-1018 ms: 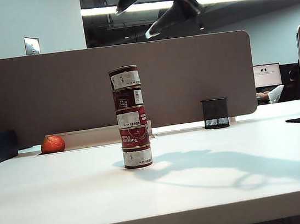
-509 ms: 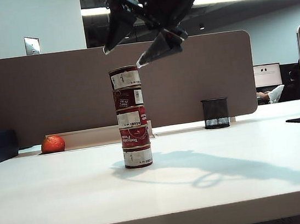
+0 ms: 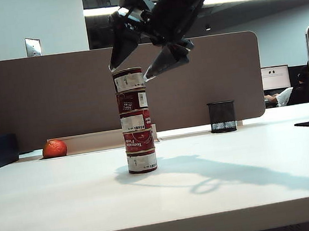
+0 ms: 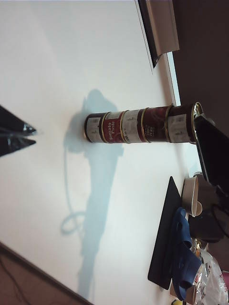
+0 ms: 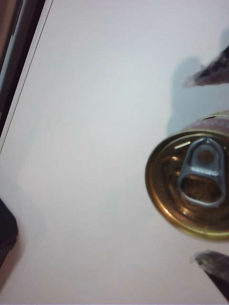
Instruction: Take a can of tomato sauce from the stacked ones and place it on the table.
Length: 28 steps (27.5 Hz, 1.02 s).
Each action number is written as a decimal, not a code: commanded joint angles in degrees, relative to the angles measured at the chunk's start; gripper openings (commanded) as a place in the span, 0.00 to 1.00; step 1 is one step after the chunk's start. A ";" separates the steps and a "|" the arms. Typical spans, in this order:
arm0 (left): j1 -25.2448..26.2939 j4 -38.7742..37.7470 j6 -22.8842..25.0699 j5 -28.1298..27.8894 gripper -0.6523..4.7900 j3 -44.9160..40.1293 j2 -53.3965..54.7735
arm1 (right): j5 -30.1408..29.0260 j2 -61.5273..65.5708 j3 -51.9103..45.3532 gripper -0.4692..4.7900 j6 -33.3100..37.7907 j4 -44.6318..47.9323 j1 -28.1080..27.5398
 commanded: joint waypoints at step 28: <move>0.04 -0.35 -0.17 0.24 0.11 0.13 0.02 | 2.43 2.67 0.28 0.87 -0.33 2.12 1.64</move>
